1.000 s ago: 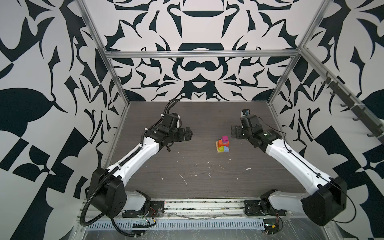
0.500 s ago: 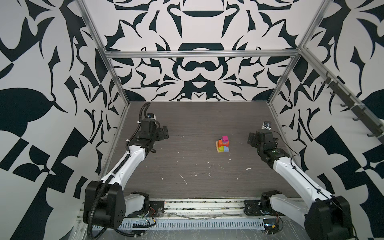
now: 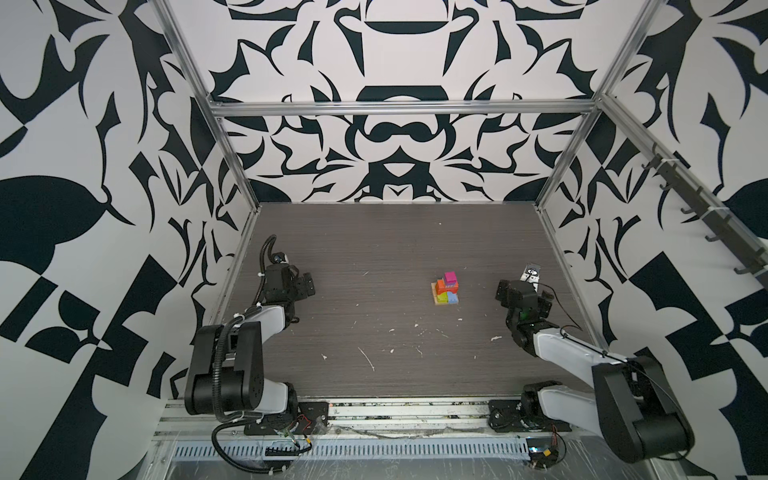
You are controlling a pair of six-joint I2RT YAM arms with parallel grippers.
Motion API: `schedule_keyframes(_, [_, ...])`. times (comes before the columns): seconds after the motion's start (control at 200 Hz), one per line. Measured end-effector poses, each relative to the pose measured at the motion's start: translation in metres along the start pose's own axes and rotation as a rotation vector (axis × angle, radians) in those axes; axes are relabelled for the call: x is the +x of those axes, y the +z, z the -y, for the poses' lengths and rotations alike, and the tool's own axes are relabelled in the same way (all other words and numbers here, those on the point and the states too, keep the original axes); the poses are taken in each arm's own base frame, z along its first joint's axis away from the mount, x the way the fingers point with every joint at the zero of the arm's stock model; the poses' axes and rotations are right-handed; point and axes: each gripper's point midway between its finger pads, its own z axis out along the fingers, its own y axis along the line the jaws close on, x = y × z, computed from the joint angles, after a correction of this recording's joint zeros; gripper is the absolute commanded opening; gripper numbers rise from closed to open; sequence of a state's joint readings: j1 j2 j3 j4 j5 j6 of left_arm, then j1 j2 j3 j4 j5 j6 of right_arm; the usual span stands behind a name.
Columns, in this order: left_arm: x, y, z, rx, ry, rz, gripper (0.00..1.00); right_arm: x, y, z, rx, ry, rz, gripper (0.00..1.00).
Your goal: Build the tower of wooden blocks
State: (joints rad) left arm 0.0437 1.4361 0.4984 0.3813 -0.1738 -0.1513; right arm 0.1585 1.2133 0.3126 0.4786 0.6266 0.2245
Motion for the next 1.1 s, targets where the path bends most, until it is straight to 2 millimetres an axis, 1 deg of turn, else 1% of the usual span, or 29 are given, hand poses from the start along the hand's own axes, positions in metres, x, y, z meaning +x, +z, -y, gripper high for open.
schedule_keyframes(0.055, [-0.009, 0.0, -0.002, -0.01, -0.002, 0.063, 0.99, -0.002, 0.002, 0.0, 0.008, 0.016, 0.028, 0.99])
schedule_keyframes(0.135, [-0.017, 0.002, -0.005, -0.023, -0.005, 0.138, 1.0, 0.003, 0.004, 0.0, 0.006, 0.017, 0.041, 0.99])
schedule_keyframes(0.205, [-0.012, 0.005, -0.007, -0.029, -0.007, 0.179, 1.0, 0.005, 0.004, -0.002, -0.013, 0.009, 0.063, 1.0])
schedule_keyframes(0.285, [0.004, 0.009, -0.011, -0.043, -0.002, 0.158, 1.0, 0.005, 0.003, -0.006, -0.043, 0.004, 0.091, 1.0])
schedule_keyframes(0.32, [0.005, 0.009, -0.011, -0.045, -0.001, 0.154, 1.0, 0.005, 0.004, -0.008, -0.055, 0.003, 0.104, 0.99])
schedule_keyframes(0.405, [-0.007, 0.007, -0.011, -0.044, -0.007, 0.203, 0.99, 0.008, 0.01, -0.016, -0.079, -0.018, 0.12, 1.0])
schedule_keyframes(0.465, [-0.013, 0.006, -0.01, -0.042, -0.011, 0.227, 0.99, 0.019, 0.017, -0.025, -0.11, -0.064, 0.087, 0.99])
schedule_keyframes(0.515, [-0.014, 0.005, -0.01, -0.042, -0.011, 0.232, 1.0, 0.023, 0.022, -0.032, -0.13, -0.092, 0.067, 1.0])
schedule_keyframes(0.615, [-0.017, 0.005, -0.01, -0.041, -0.013, 0.242, 1.0, 0.017, 0.032, -0.048, -0.166, -0.119, 0.061, 0.99])
schedule_keyframes(0.655, [-0.017, 0.005, -0.01, -0.042, -0.013, 0.244, 1.0, 0.013, 0.034, -0.051, -0.176, -0.118, 0.066, 0.96])
schedule_keyframes(0.665, [-0.017, 0.005, -0.01, -0.042, -0.013, 0.245, 0.99, 0.012, 0.034, -0.051, -0.179, -0.116, 0.069, 0.98])
schedule_keyframes(0.68, [-0.018, 0.005, -0.01, -0.042, -0.013, 0.246, 0.99, 0.01, 0.034, -0.052, -0.183, -0.114, 0.074, 1.0])
schedule_keyframes(0.745, [-0.018, 0.005, -0.01, -0.042, -0.013, 0.246, 0.99, 0.007, 0.035, -0.054, -0.19, -0.114, 0.081, 1.0])
schedule_keyframes(0.97, [-0.018, 0.005, -0.01, -0.042, -0.014, 0.247, 1.0, 0.01, 0.035, -0.055, -0.2, -0.123, 0.069, 1.0])
schedule_keyframes(1.1, [-0.018, 0.004, -0.01, -0.042, -0.014, 0.248, 1.0, 0.012, 0.034, -0.059, -0.224, -0.139, 0.064, 1.0])
